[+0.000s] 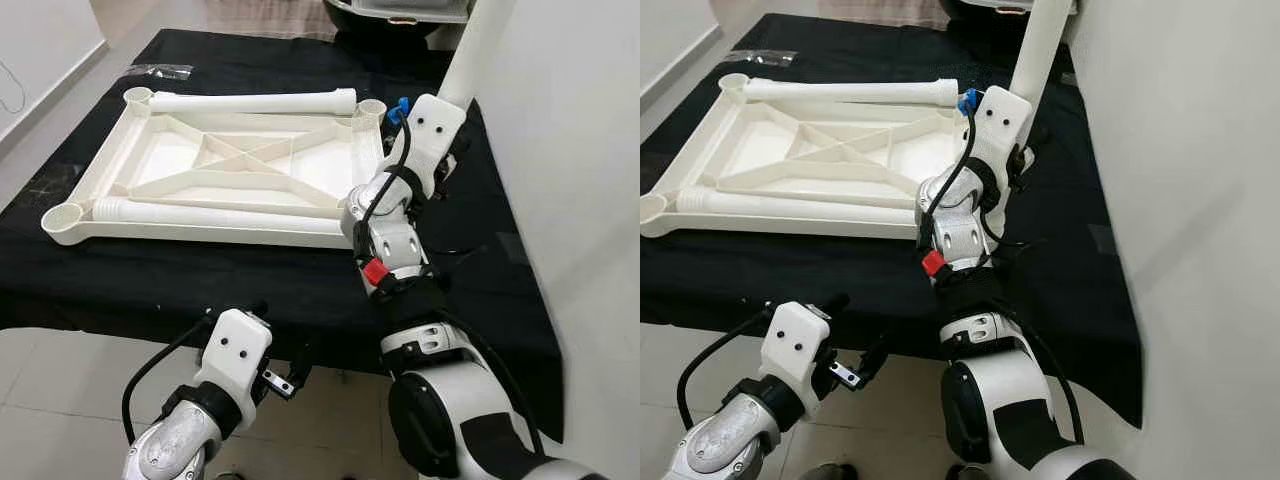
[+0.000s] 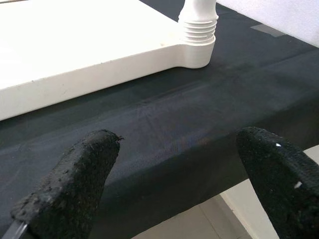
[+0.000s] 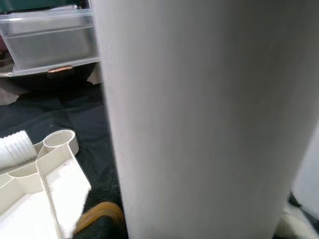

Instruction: Building children table

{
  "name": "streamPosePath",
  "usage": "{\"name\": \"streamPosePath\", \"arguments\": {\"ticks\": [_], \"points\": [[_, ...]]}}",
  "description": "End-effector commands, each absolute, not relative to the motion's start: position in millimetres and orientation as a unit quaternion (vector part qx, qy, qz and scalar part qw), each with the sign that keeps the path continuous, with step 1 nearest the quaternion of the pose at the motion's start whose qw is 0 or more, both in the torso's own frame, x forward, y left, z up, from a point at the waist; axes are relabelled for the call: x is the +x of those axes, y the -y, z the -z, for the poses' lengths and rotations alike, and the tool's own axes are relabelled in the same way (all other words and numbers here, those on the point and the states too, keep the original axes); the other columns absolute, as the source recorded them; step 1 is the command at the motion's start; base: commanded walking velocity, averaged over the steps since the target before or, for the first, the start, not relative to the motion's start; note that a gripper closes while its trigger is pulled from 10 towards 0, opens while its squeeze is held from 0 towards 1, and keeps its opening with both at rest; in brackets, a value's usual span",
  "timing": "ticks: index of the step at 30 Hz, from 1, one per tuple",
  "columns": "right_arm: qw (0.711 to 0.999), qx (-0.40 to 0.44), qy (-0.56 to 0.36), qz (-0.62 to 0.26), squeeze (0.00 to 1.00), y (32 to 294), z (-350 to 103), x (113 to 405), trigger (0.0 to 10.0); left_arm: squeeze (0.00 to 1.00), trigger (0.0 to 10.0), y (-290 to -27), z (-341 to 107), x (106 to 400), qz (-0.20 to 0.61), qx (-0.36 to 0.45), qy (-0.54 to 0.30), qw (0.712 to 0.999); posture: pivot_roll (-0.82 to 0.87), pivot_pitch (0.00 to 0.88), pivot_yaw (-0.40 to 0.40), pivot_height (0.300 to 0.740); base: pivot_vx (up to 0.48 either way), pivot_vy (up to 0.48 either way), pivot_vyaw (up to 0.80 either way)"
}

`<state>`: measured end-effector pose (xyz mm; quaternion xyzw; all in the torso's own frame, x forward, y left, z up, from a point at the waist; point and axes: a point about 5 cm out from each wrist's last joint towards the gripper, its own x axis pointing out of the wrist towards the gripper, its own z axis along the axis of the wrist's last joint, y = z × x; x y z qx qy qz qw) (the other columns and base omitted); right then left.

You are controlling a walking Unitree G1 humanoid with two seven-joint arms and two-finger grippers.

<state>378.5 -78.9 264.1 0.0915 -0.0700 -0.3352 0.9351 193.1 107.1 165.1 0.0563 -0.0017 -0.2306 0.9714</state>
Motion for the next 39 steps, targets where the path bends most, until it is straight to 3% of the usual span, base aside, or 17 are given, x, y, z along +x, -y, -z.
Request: {"name": "streamPosePath", "arguments": {"ticks": [1,2,11,12,21,39], "points": [[0.941,0.106,-0.027,0.319,0.84,62,-223,374,10.0,0.0,10.0,-106,-161,191,0.232,0.055,-0.005,0.971,0.15,0.175,-0.063,0.74,0.0,0.0,0.0],[0.944,0.105,-0.025,0.311,1.0,61,-223,374,10.0,0.0,10.0,-106,-161,191,0.231,0.055,-0.006,0.971,0.15,0.174,-0.062,0.74,0.0,0.0,0.0],[0.954,0.104,-0.001,0.283,1.0,55,-227,375,10.0,0.0,10.0,-105,-158,190,0.234,0.057,-0.008,0.971,0.15,0.166,-0.057,0.74,0.0,0.0,0.0],[0.955,0.102,0.005,0.277,0.0,54,-228,375,10.0,0.0,10.0,-105,-158,190,0.233,0.056,-0.008,0.971,0.15,0.166,-0.057,0.74,0.0,0.0,0.0],[0.978,0.061,0.047,0.196,0.0,59,-229,374,10.0,0.0,10.0,-106,-156,192,0.232,0.057,-0.008,0.971,0.14,0.155,-0.056,0.74,0.0,0.0,0.0],[0.985,0.039,0.101,0.134,0.0,96,-226,374,10.0,0.0,10.0,-106,-156,193,0.233,0.057,-0.004,0.971,0.14,0.162,-0.051,0.74,0.0,0.0,0.0]]}}
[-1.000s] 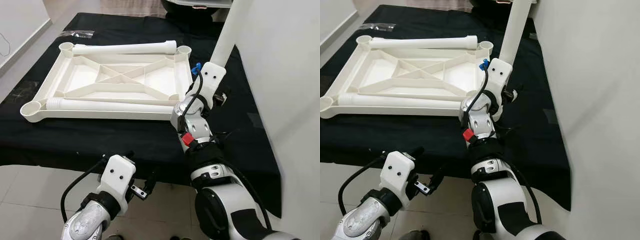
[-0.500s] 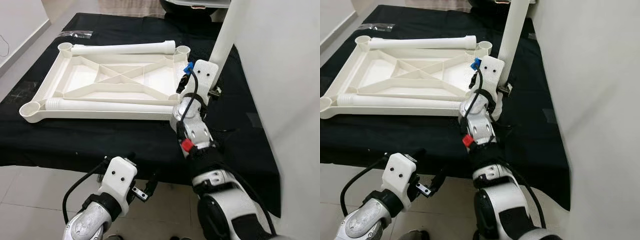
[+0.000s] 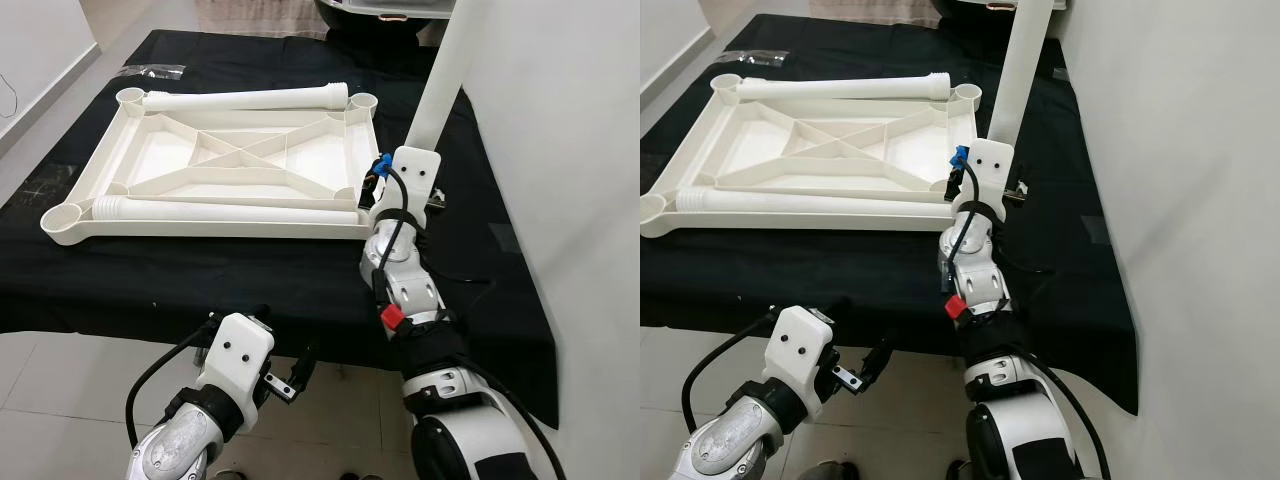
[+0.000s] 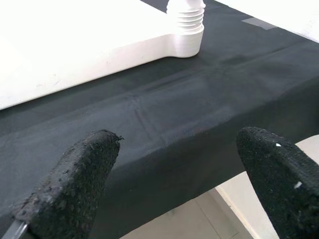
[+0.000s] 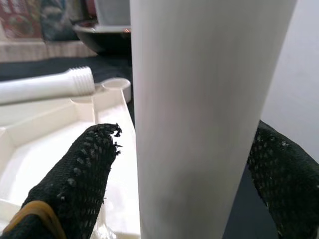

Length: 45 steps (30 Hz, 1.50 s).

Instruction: Building children table

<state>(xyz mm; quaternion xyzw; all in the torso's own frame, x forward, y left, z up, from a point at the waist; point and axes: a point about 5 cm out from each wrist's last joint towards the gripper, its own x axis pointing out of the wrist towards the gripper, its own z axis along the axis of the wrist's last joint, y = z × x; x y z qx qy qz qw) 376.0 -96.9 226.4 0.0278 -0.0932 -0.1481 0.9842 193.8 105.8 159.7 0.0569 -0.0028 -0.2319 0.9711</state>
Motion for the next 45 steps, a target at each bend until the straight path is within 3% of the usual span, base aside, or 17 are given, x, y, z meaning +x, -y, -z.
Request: {"name": "streamPosePath", "arguments": {"ticks": [1,18,26,39,45], "points": [[0.985,0.038,0.105,0.13,0.0,99,-226,375,10.0,0.0,10.0,-106,-156,193,0.233,0.057,-0.004,0.971,0.14,0.162,-0.051,0.74,0.0,0.0,0.0],[0.993,0.032,0.096,0.069,0.0,116,-218,377,10.0,0.0,10.0,-106,-156,193,0.233,0.058,-0.004,0.971,0.14,0.158,-0.053,0.74,0.0,0.0,0.0],[0.995,0.046,0.079,0.046,0.0,127,-209,361,10.0,0.0,10.0,-106,-155,194,0.233,0.059,-0.004,0.971,0.13,0.153,-0.05,0.74,0.0,0.0,0.0],[0.994,0.055,0.071,-0.062,0.0,126,-201,332,10.0,0.0,10.0,-108,-153,198,0.228,0.06,-0.003,0.972,0.11,0.164,-0.046,0.74,0.0,0.0,0.0],[0.994,0.036,0.058,-0.081,0.0,143,-192,324,10.0,0.0,10.0,-106,-152,198,0.233,0.062,-0.003,0.971,0.12,0.157,-0.05,0.74,0.0,0.0,0.0]]}}
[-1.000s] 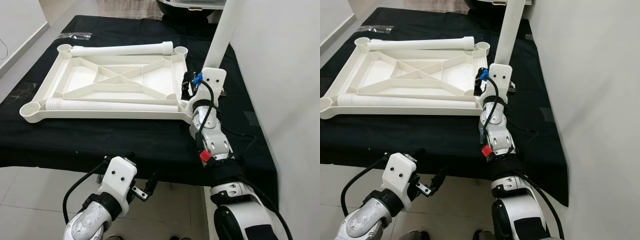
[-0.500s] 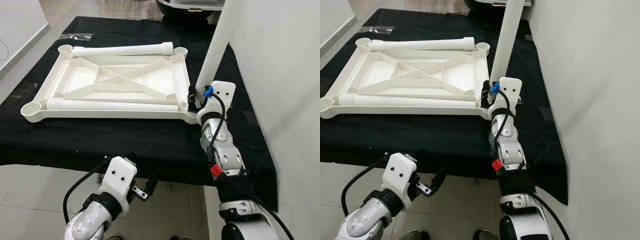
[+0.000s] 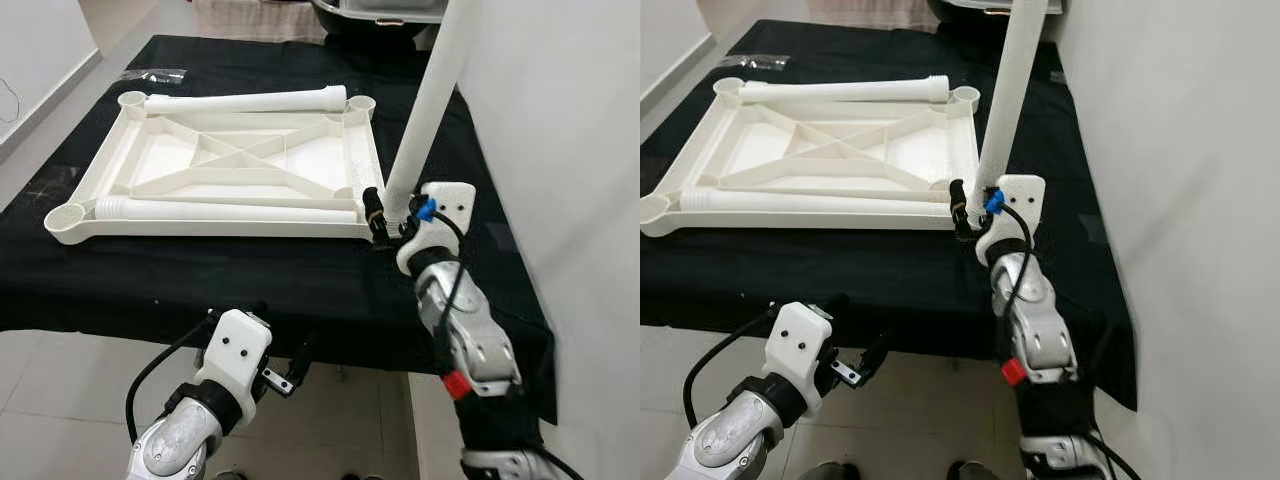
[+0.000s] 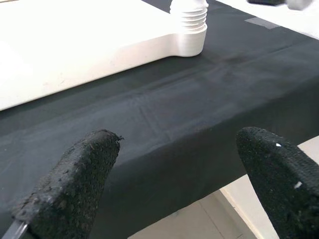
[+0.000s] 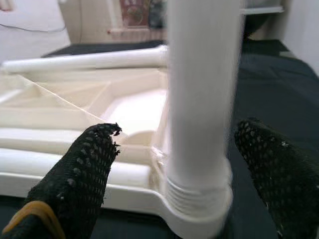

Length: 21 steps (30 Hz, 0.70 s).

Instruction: Building children table

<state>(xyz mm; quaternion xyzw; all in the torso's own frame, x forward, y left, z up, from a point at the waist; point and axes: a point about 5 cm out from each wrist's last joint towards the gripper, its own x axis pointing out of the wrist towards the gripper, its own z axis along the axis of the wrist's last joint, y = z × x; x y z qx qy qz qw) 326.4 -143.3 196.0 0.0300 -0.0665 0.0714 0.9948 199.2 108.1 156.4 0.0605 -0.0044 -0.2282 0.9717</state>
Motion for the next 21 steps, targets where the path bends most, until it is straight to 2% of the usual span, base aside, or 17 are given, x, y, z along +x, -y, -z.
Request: {"name": "streamPosePath", "arguments": {"ticks": [1,4,8,10,14,16,21], "points": [[0.994,0.034,0.052,-0.087,0.0,152,-191,323,10.0,0.0,10.0,-106,-152,198,0.233,0.062,-0.003,0.971,0.12,0.156,-0.049,0.74,0.0,0.0,0.0],[0.995,0.011,0.039,-0.095,0.0,176,-186,321,10.0,0.0,10.0,-107,-151,199,0.231,0.06,-0.003,0.971,0.11,0.149,-0.053,0.74,0.0,0.0,0.0],[0.995,0.0,0.026,-0.092,0.0,192,-184,320,10.0,0.0,10.0,-107,-150,198,0.231,0.059,-0.004,0.971,0.11,0.144,-0.053,0.74,0.0,0.0,0.0],[0.995,-0.036,0.019,-0.096,0.0,205,-181,318,10.0,0.0,10.0,-107,-150,198,0.231,0.059,-0.003,0.971,0.12,0.137,-0.056,0.74,0.0,0.0,0.0],[0.991,-0.081,0.01,-0.109,0.0,210,-175,316,10.0,0.0,10.0,-107,-150,198,0.232,0.06,-0.002,0.971,0.12,0.135,-0.056,0.74,0.0,0.0,0.0],[0.988,-0.14,-0.004,-0.062,0.0,215,-170,323,10.0,0.0,10.0,-106,-149,197,0.234,0.06,-0.002,0.97,0.11,0.134,-0.052,0.74,0.0,0.0,0.0],[0.985,-0.173,-0.014,-0.001,0.0,216,-166,337,10.0,0.0,10.0,-104,-151,197,0.237,0.057,0.001,0.97,0.11,0.134,-0.054,0.74,0.0,0.0,0.0]]}}
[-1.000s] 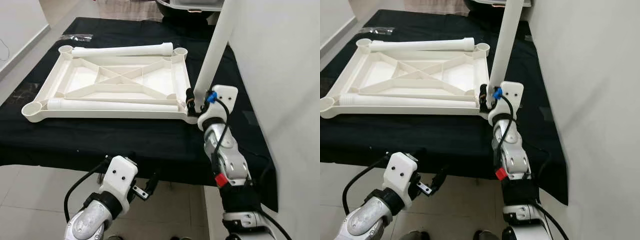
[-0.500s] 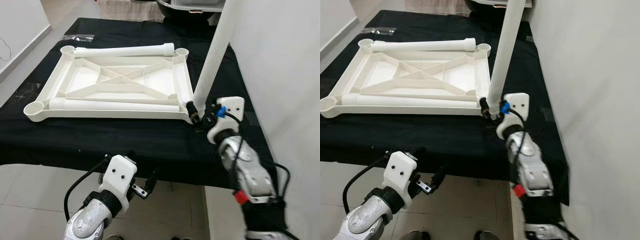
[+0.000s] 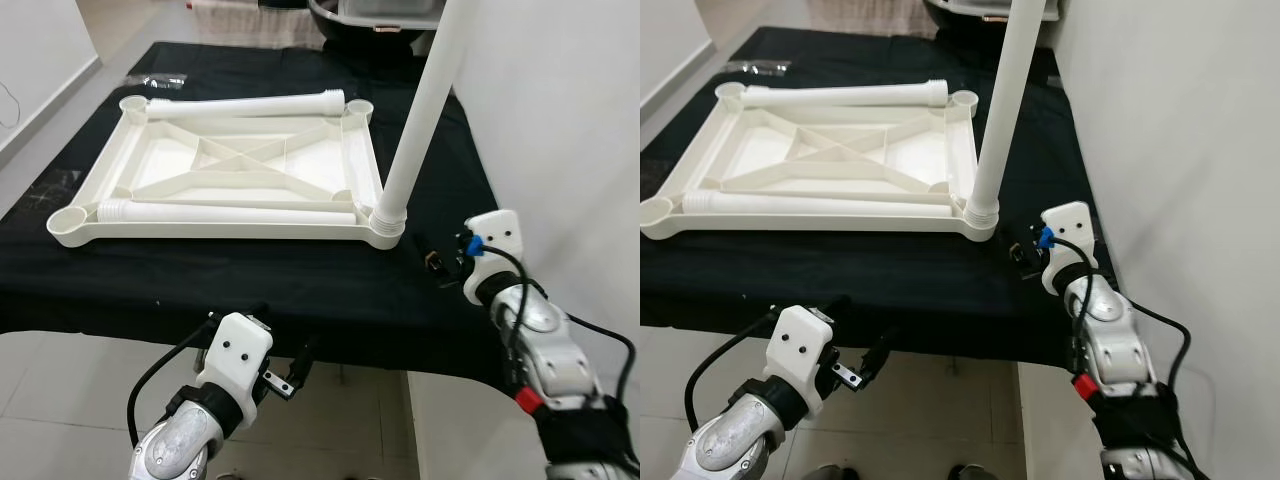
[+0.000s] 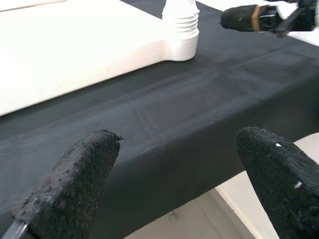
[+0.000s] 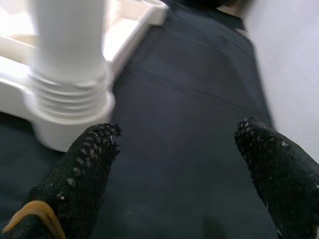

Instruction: Building children table

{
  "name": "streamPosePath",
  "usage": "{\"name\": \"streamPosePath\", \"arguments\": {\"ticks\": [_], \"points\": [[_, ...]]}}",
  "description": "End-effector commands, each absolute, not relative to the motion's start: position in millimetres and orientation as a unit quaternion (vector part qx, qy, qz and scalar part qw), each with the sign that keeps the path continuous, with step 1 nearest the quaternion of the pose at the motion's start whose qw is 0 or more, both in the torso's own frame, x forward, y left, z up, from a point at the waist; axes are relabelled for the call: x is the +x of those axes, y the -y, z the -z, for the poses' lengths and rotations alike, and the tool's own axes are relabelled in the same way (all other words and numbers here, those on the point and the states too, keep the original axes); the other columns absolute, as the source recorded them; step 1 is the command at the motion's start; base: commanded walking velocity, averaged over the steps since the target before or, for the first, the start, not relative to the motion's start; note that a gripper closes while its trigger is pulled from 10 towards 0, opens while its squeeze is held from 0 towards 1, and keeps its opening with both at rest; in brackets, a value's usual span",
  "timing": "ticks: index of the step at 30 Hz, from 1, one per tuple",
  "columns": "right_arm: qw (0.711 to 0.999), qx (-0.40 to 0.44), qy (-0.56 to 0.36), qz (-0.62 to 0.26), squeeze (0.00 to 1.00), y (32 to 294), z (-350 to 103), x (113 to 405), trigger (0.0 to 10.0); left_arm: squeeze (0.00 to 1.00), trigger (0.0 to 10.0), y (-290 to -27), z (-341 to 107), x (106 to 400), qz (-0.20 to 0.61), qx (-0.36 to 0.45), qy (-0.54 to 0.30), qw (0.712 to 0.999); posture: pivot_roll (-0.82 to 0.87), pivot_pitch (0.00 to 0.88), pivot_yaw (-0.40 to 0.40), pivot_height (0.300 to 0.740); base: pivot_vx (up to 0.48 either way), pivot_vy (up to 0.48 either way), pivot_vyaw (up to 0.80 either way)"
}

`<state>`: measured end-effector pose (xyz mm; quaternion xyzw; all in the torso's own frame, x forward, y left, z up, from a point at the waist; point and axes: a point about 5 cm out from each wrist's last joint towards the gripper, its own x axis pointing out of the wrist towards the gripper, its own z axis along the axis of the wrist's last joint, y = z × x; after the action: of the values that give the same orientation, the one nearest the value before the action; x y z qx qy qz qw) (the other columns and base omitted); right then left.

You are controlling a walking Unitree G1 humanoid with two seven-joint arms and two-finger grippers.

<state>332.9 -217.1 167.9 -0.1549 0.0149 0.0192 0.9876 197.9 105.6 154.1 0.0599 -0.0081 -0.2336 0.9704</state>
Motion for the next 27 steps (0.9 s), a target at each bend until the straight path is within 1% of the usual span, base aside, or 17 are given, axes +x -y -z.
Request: {"name": "streamPosePath", "arguments": {"ticks": [1,5,9,15,19,23,27], "points": [[0.985,-0.169,-0.013,0.008,0.0,213,-166,342,10.0,0.0,10.0,-103,-153,197,0.238,0.056,0.005,0.97,0.12,0.139,-0.056,0.74,0.0,0.0,0.0],[0.985,-0.169,-0.014,0.027,0.0,211,-165,350,10.0,0.0,10.0,-102,-157,198,0.237,0.056,0.01,0.97,0.13,0.141,-0.06,0.74,0.0,0.0,0.0],[0.98,-0.186,-0.005,0.066,0.0,212,-168,365,10.0,0.0,10.0,-107,-162,195,0.232,0.058,0.016,0.971,0.14,0.167,-0.06,0.74,0.0,0.0,0.0],[0.979,-0.184,-0.005,0.088,0.0,210,-170,374,10.0,0.0,10.0,-106,-162,193,0.234,0.058,0.015,0.97,0.14,0.186,-0.061,0.74,0.0,0.0,0.0],[0.979,-0.17,-0.018,0.111,0.0,207,-163,384,10.0,0.0,10.0,-103,-166,190,0.239,0.055,0.016,0.969,0.16,0.211,-0.056,0.74,0.0,0.0,0.0],[0.979,-0.167,-0.022,0.118,0.0,206,-161,386,10.0,0.0,10.0,-103,-169,188,0.24,0.055,0.018,0.969,0.17,0.222,-0.052,0.74,0.0,0.0,0.0],[0.984,-0.127,-0.017,0.122,0.0,204,-163,390,10.0,0.0,10.0,-103,-173,187,0.242,0.055,0.019,0.968,0.17,0.235,-0.047,0.74,0.0,0.0,0.0]]}}
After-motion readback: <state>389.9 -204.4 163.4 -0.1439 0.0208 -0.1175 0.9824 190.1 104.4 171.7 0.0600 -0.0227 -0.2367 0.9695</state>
